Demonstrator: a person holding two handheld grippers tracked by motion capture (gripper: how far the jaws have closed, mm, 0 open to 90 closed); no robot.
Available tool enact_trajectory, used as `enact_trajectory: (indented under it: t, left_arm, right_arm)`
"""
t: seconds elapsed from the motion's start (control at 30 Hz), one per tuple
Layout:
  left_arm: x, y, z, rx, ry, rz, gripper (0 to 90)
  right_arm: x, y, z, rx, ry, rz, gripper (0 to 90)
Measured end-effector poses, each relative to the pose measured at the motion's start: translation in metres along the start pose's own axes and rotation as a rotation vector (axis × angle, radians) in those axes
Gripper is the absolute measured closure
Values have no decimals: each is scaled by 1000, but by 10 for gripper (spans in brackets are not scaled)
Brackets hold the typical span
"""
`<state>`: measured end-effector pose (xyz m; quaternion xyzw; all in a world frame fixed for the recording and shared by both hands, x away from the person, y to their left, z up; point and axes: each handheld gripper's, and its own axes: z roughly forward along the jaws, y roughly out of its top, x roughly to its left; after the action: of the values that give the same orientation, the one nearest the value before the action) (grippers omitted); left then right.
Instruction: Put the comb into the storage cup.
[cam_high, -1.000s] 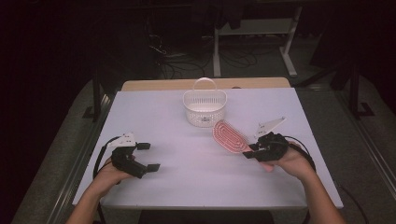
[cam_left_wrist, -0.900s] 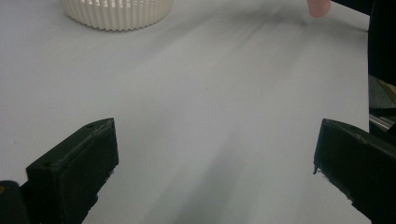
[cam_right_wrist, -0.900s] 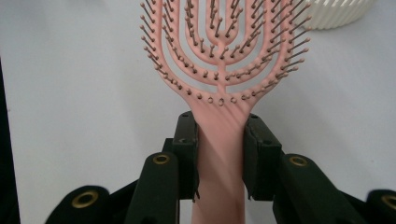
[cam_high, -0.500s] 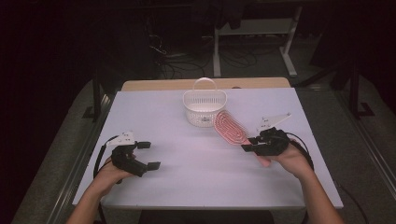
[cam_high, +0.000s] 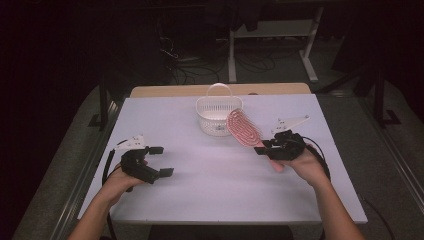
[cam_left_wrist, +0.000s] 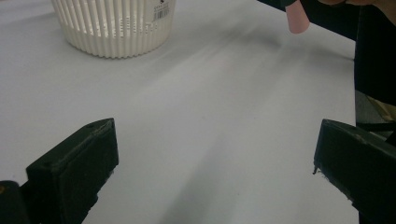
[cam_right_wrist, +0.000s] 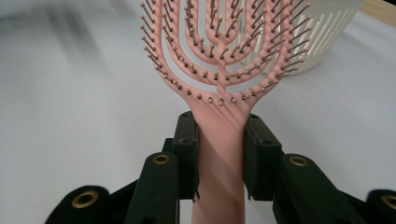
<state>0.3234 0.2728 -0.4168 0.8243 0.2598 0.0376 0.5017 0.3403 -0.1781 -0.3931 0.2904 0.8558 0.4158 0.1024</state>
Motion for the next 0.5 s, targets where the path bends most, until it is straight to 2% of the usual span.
enact_trajectory:
  t: [0.5]
  left_arm:
    - [-4, 25, 15, -7, -19, 46, 0]
  right_arm:
    - [3, 13, 9, -30, 20, -3, 686]
